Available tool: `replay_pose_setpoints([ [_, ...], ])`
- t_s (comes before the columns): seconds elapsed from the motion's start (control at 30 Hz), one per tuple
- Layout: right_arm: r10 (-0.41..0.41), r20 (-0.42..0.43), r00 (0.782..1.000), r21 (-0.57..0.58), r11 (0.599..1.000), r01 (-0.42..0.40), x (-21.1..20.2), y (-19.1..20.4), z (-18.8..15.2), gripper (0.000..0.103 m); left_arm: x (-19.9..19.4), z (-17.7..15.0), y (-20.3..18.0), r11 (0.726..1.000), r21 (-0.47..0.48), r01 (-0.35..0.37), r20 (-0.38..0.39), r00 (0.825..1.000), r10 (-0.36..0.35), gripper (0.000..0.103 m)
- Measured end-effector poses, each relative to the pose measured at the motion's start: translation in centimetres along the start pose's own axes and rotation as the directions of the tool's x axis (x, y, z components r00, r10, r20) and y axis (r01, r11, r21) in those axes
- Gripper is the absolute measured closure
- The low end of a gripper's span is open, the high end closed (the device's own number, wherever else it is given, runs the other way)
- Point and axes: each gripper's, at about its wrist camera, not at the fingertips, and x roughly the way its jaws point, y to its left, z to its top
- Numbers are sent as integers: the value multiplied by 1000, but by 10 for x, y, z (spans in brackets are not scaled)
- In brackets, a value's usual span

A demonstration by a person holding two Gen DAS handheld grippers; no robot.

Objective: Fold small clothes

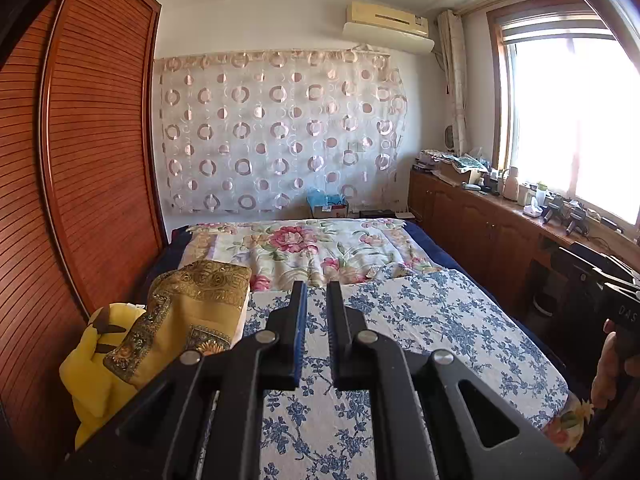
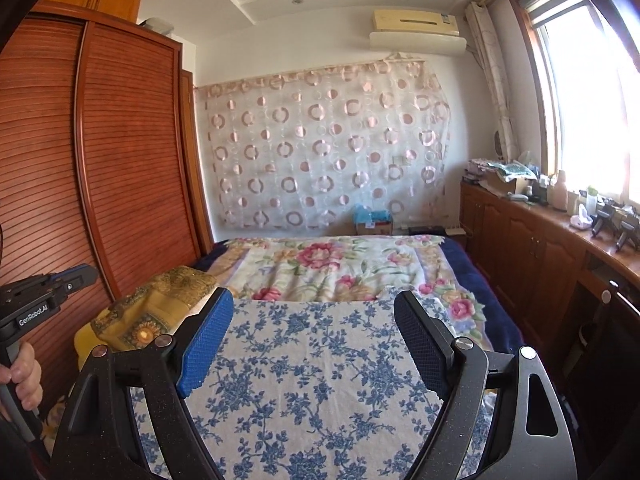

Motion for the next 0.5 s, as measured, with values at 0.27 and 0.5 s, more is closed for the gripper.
replay_pose_setpoints([
  [0.27,-6,3,1000,0,1000,6,0,-3,-1,19,-1,0,1,1000,3,-5,5,1000,5,96],
  [0.5,-12,3,1000,-7,1000,12,0,-2,0,19,1,-1,3,1000,5,-13,5,1000,13,96],
])
